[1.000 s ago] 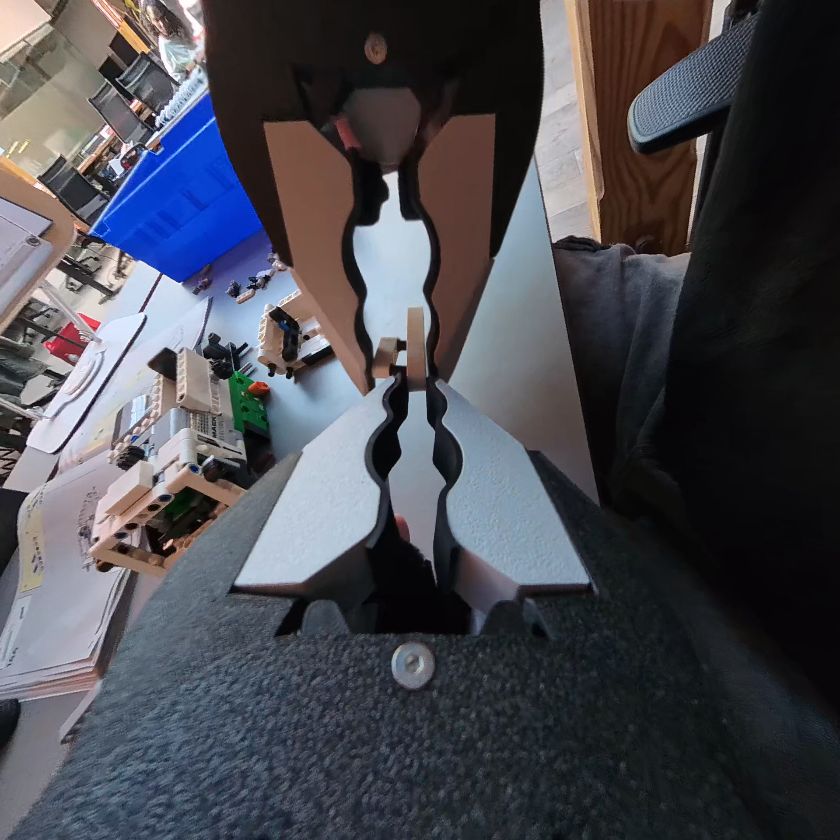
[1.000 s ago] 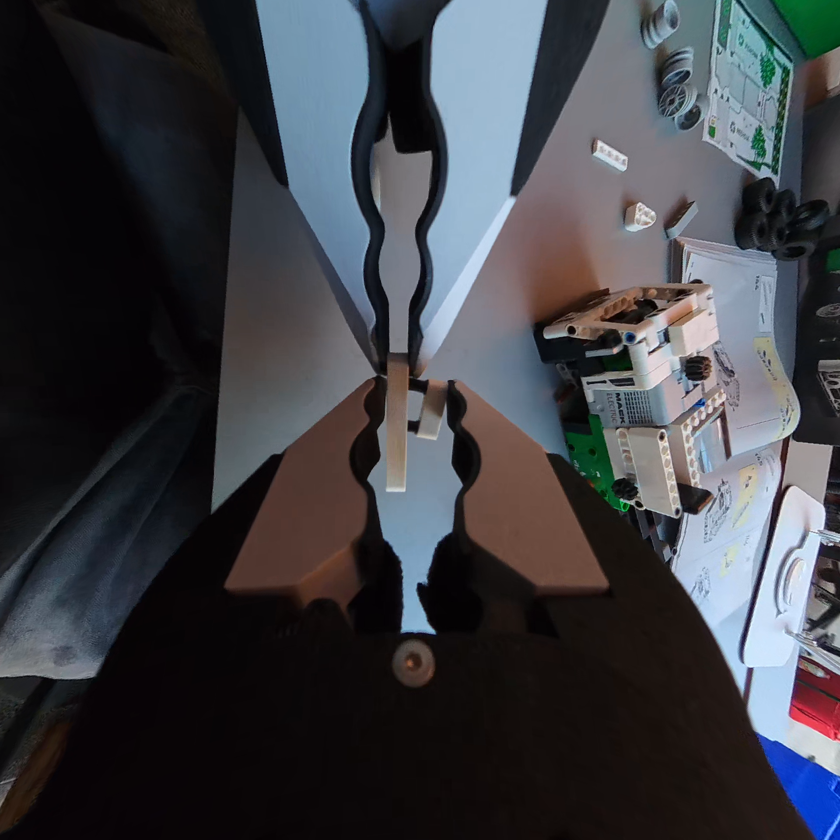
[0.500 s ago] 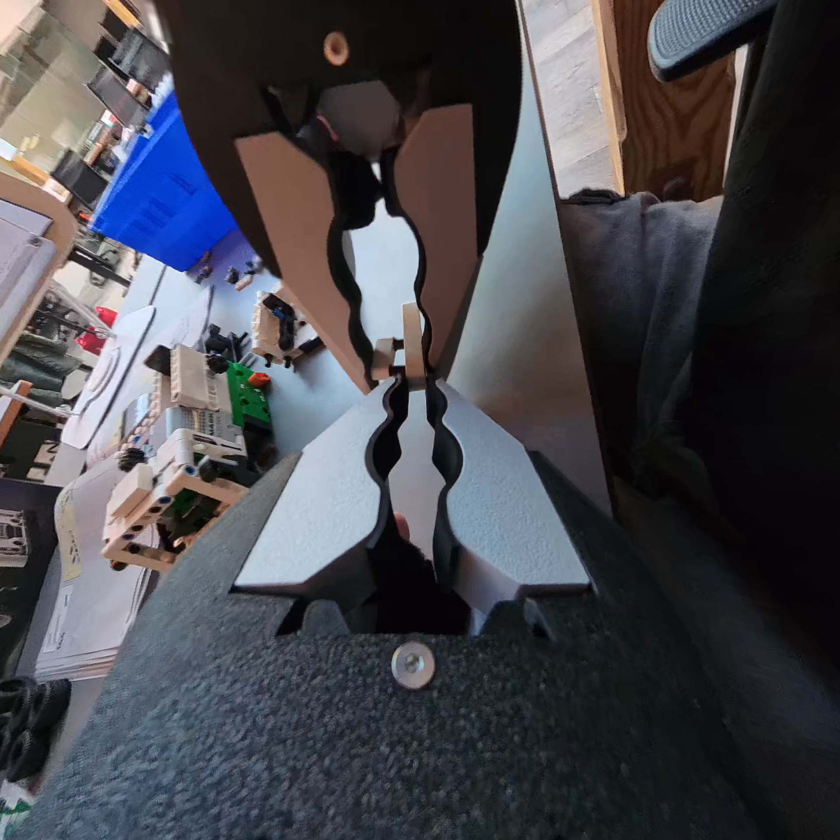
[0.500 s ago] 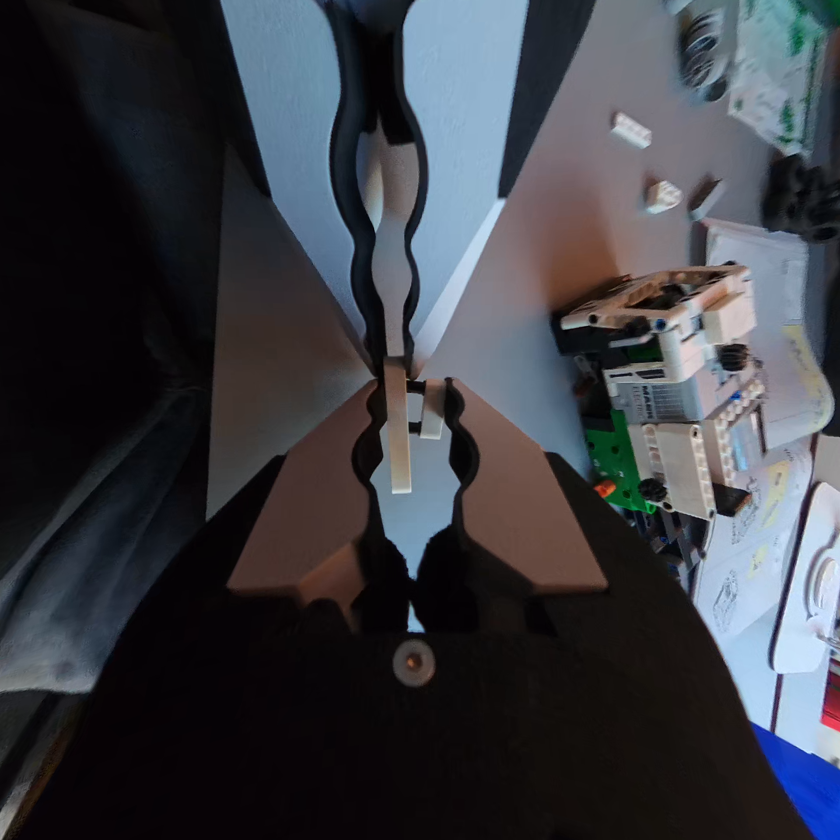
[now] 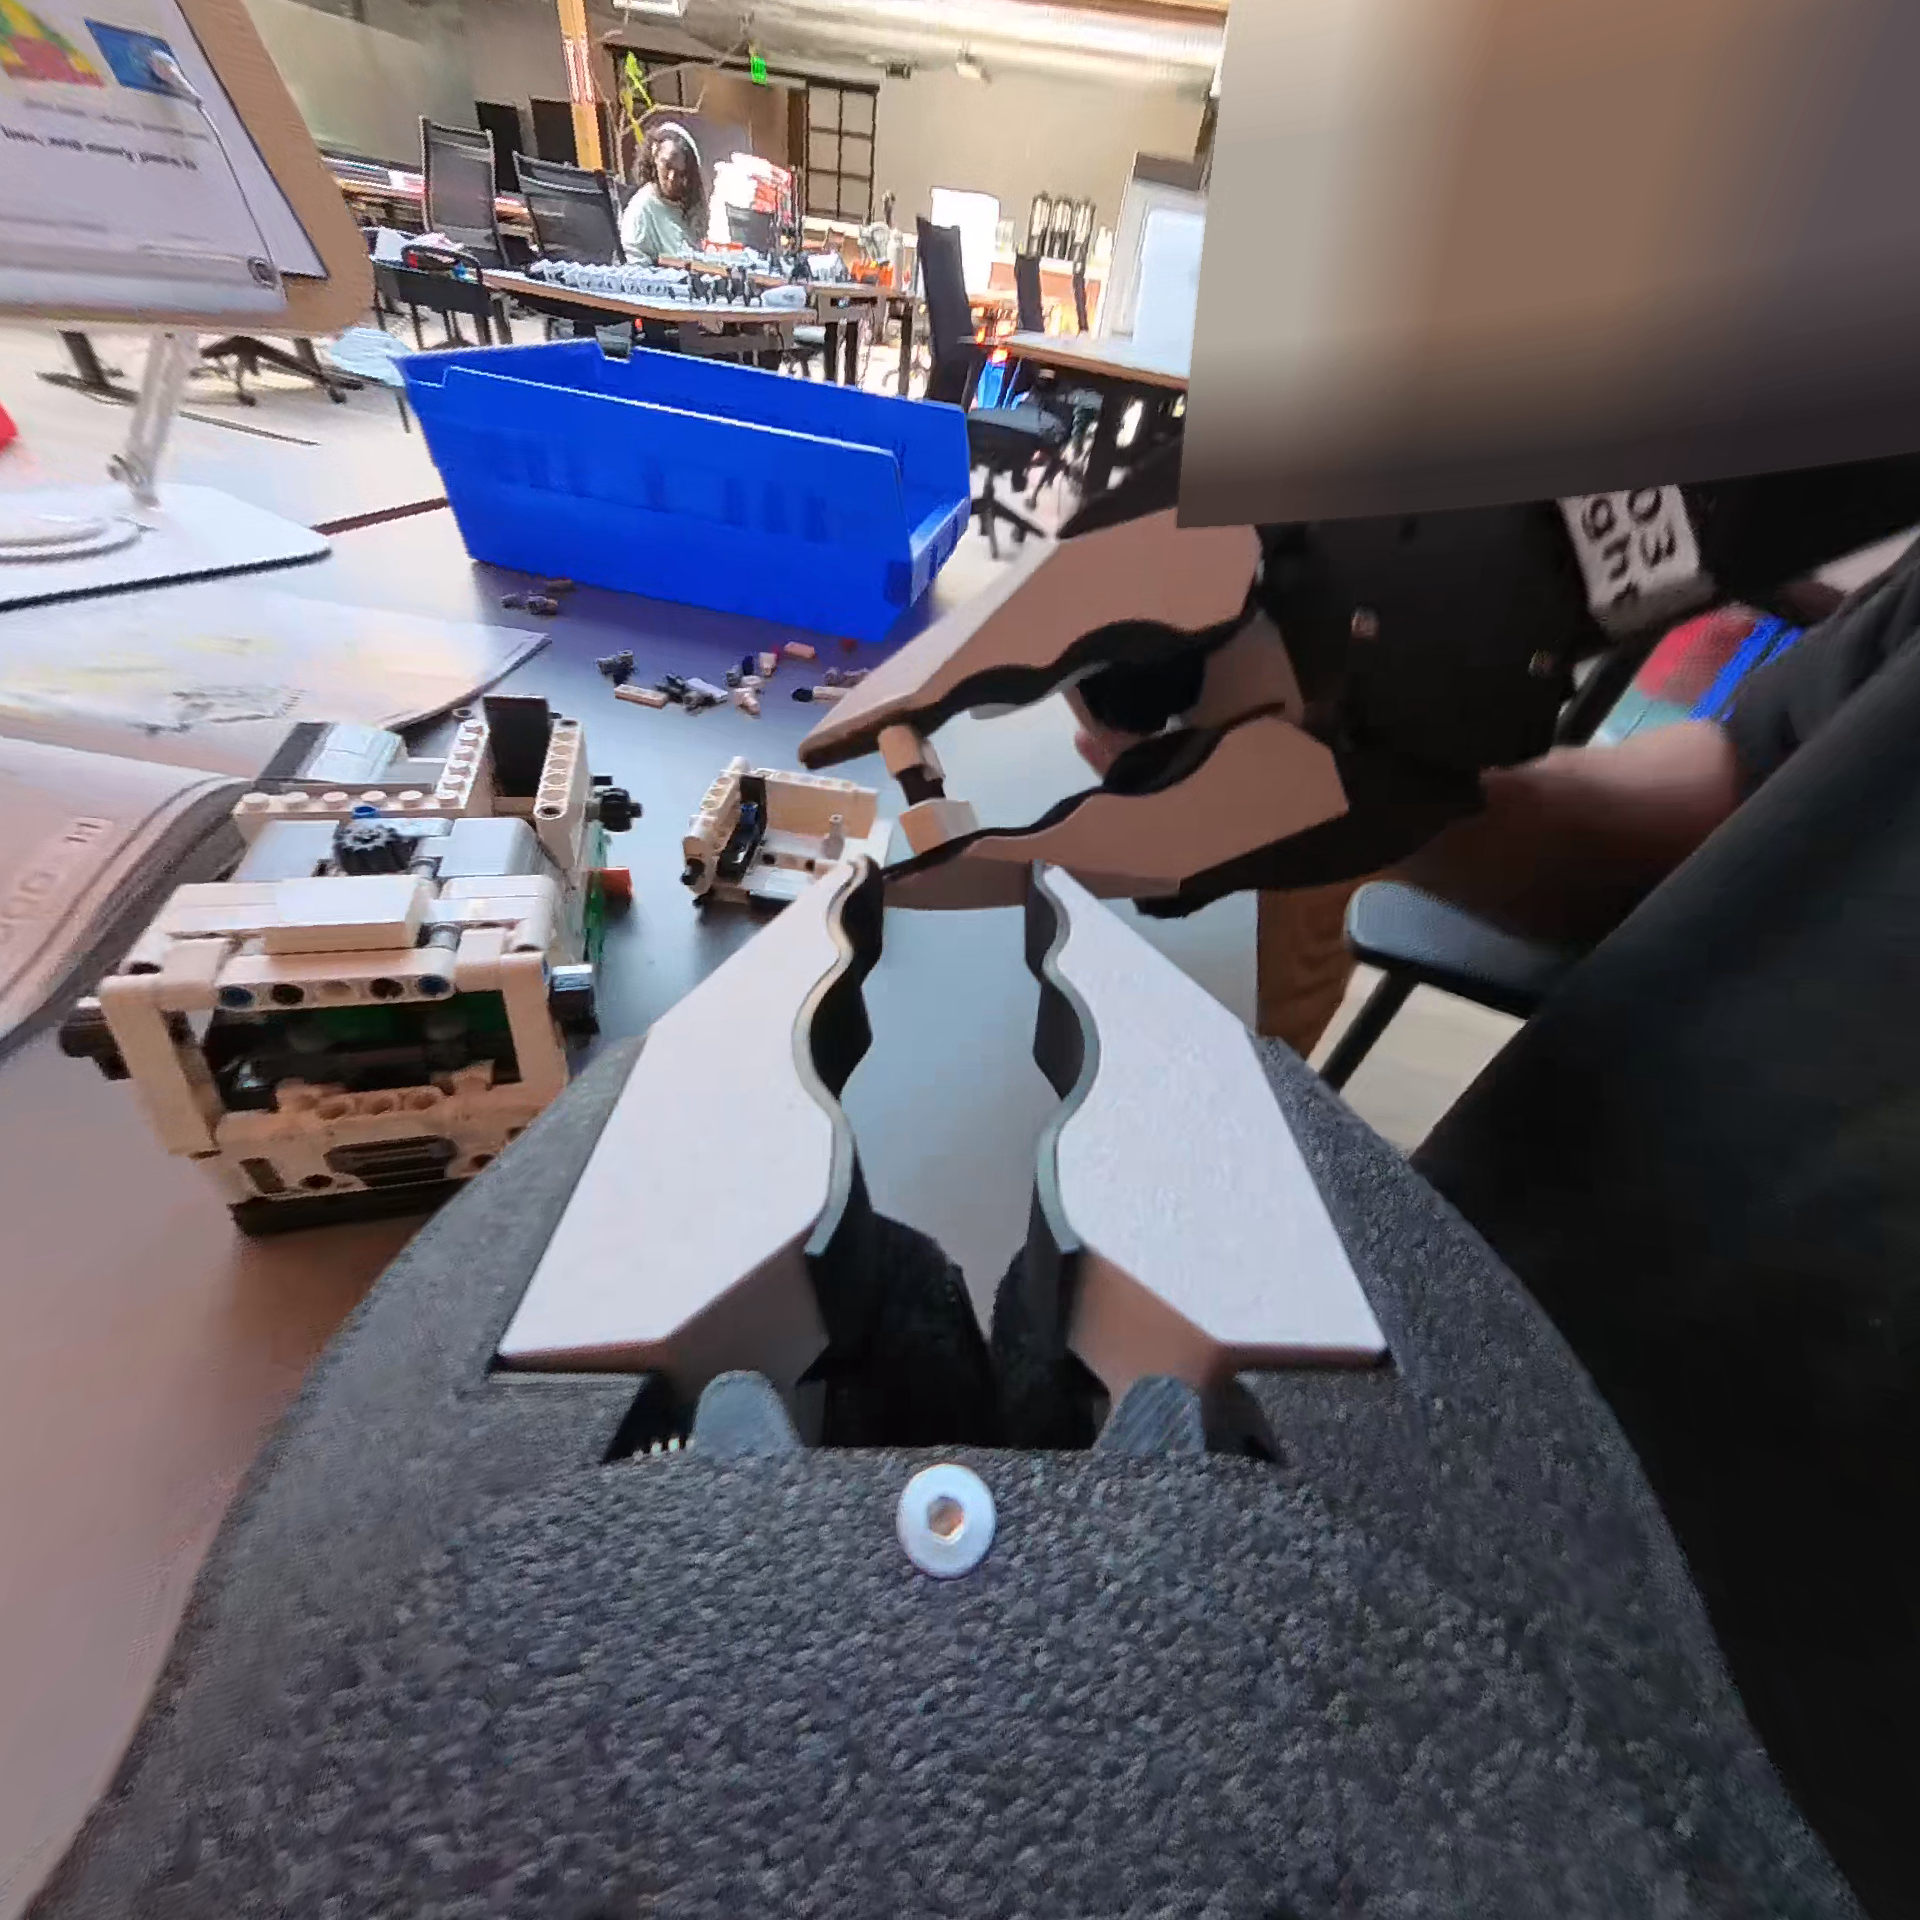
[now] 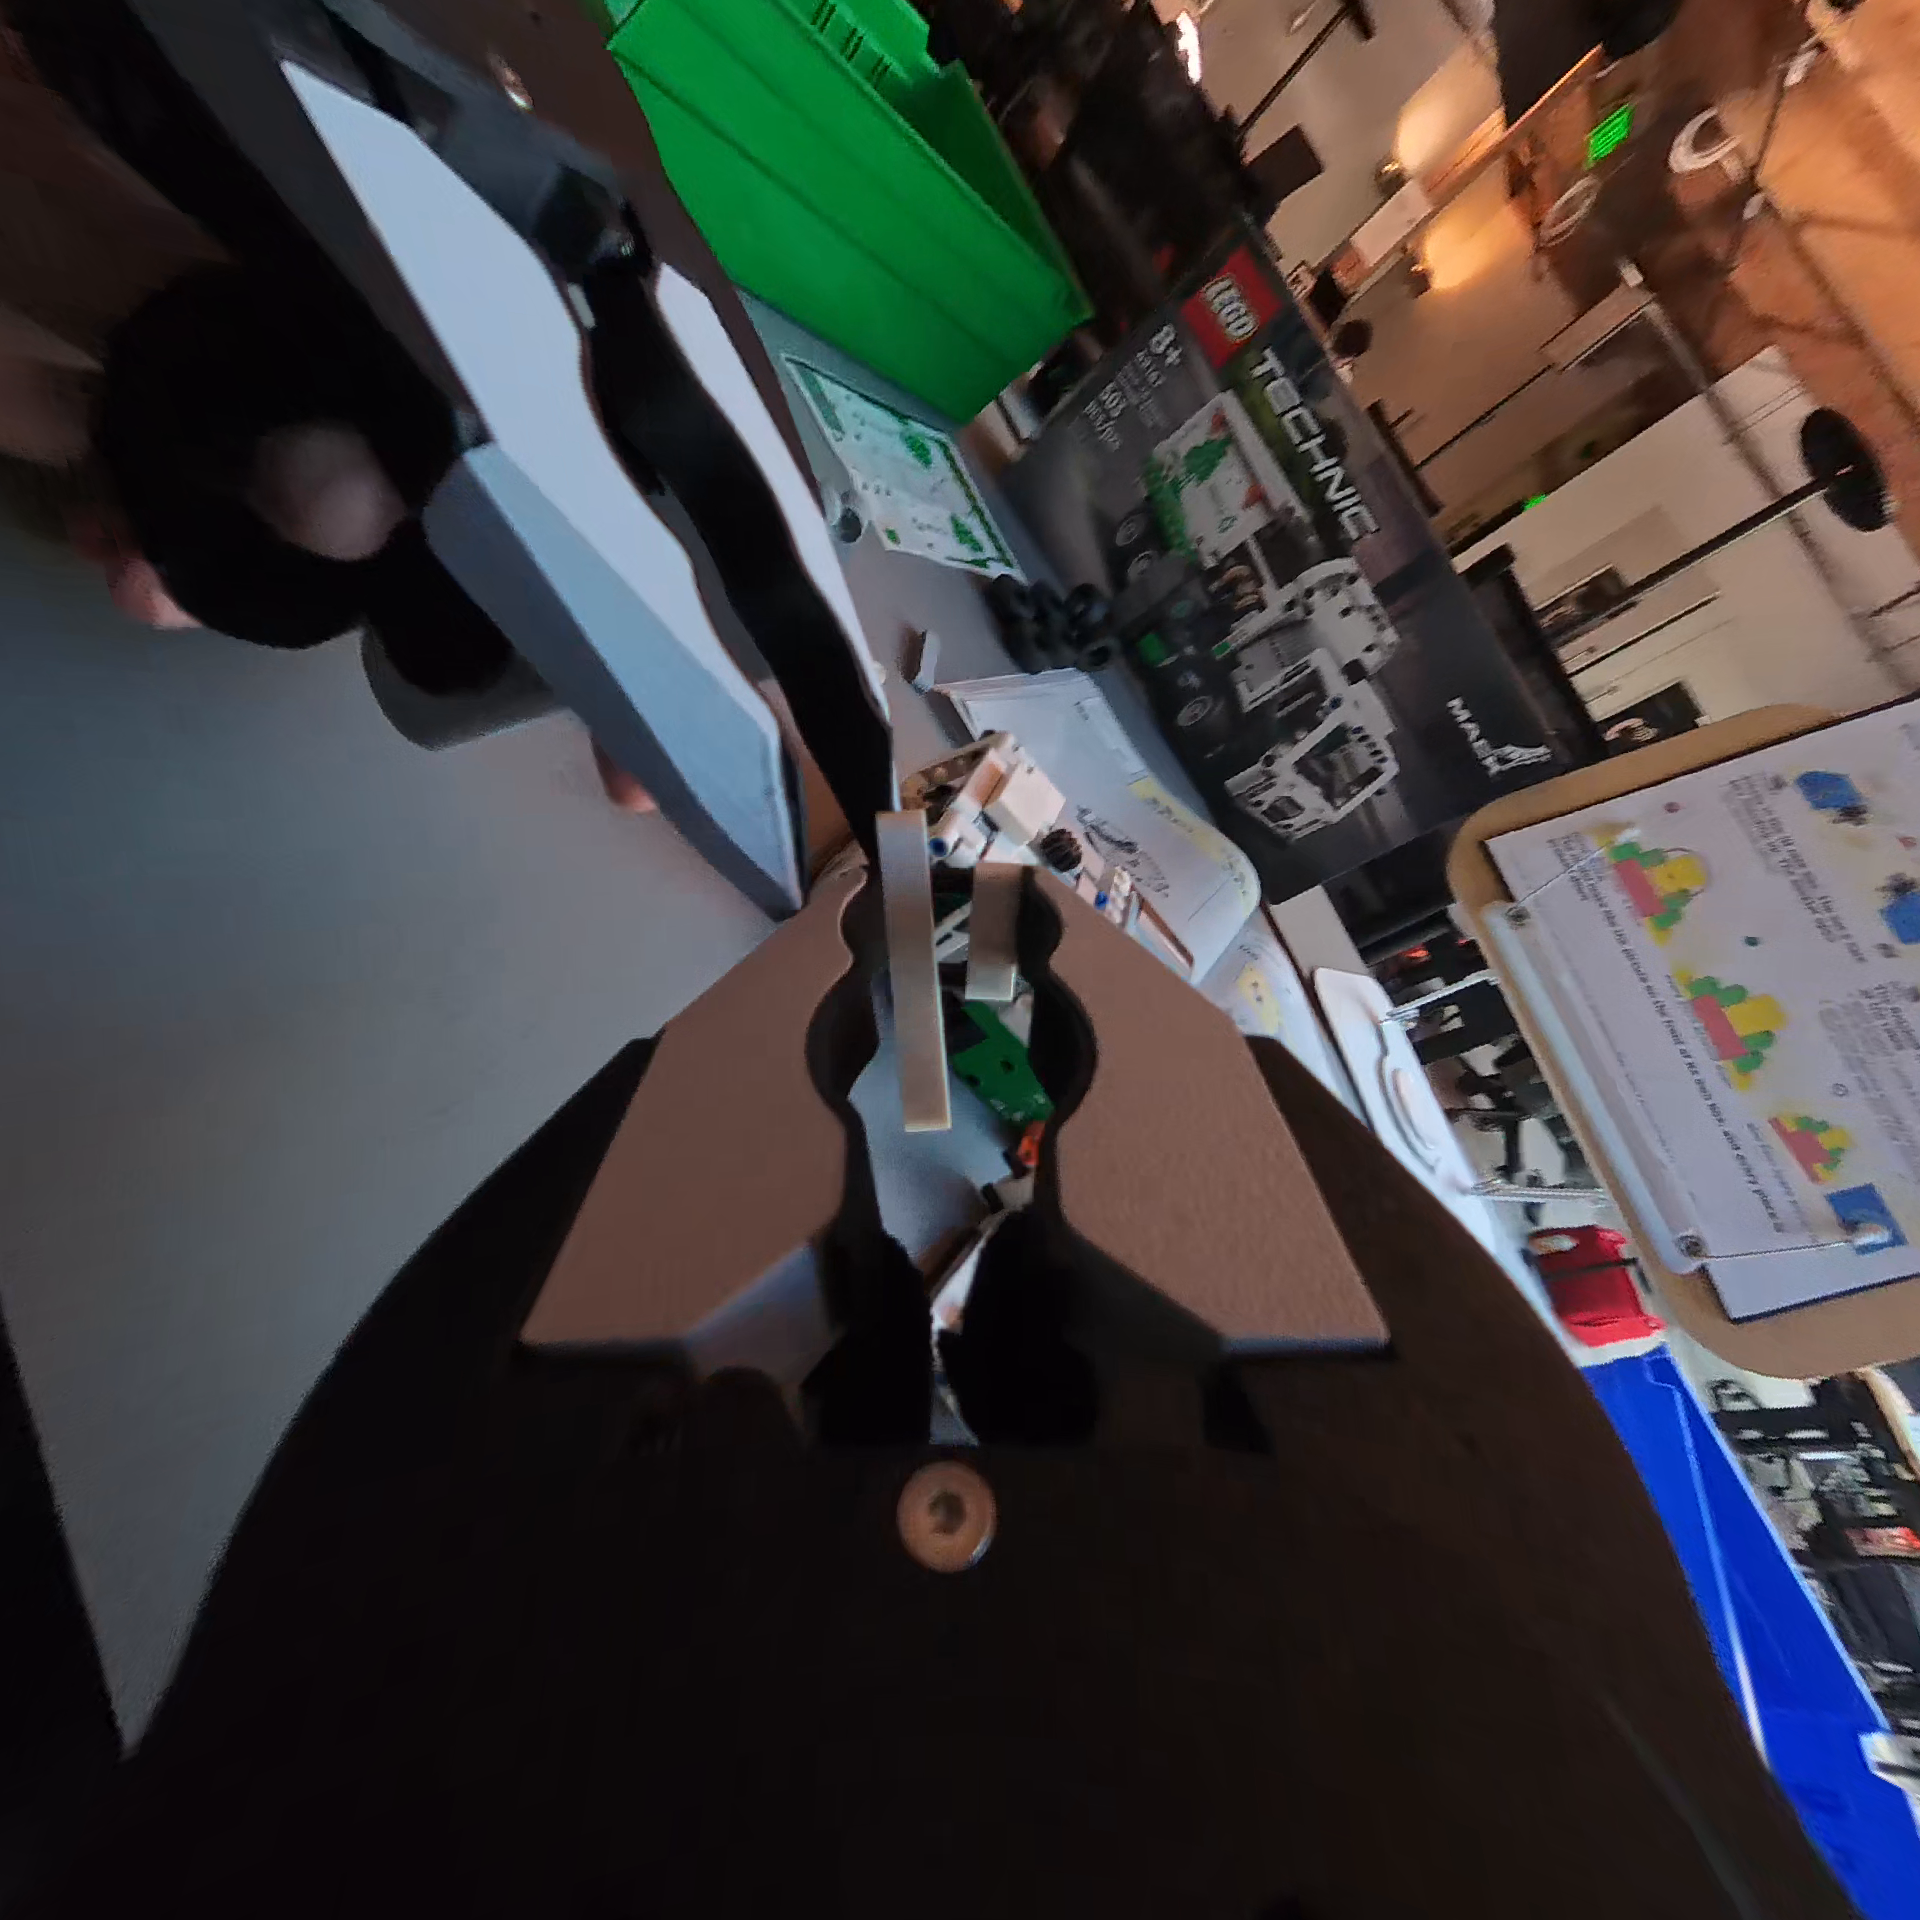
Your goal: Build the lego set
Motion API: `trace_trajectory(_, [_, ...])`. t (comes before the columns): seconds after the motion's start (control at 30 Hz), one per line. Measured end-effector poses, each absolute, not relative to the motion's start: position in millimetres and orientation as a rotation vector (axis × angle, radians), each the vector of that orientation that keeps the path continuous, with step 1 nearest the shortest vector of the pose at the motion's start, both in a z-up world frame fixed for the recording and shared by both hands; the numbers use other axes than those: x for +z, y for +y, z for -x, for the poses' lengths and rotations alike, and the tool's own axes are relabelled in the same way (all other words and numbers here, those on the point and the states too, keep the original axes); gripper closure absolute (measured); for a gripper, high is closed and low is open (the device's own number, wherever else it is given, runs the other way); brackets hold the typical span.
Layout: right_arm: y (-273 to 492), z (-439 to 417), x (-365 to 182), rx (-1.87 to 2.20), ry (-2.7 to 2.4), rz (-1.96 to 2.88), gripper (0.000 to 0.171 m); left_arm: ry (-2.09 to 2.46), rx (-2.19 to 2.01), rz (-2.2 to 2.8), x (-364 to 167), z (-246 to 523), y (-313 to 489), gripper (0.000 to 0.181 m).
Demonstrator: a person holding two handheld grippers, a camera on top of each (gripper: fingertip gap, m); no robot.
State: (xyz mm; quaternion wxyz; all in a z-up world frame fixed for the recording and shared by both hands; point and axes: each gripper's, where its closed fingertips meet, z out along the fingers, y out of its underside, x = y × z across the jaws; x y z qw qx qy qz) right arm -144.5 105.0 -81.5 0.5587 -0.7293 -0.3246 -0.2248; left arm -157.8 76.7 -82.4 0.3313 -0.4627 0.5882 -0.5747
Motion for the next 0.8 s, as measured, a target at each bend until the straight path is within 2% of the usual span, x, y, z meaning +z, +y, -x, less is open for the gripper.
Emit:
trace_trajectory(0.2, [105,151,-86,-0.69,-0.853,1.675,0.148,1.468,-1.649,1.253,-75,159,78,0.162])
trace_trajectory(0.27, [104,155,-82,-0.692,-0.844,1.652,0.148,1.47,-1.622,1.24,-75,160,79,0.174])
trace_trajectory(0.57, [105,155,-80,-0.675,-0.818,1.664,0.148,1.485,-1.622,1.242,-76,162,80,0.171])
trace_trajectory(0.73, [104,161,-91,-0.492,-0.79,1.736,0.146,1.555,-1.542,1.253,-85,164,84,0.175])
trace_trajectory(0.8, [95,168,-94,-0.232,-0.761,1.789,0.134,1.574,-1.553,1.211,-83,169,86,0.175])
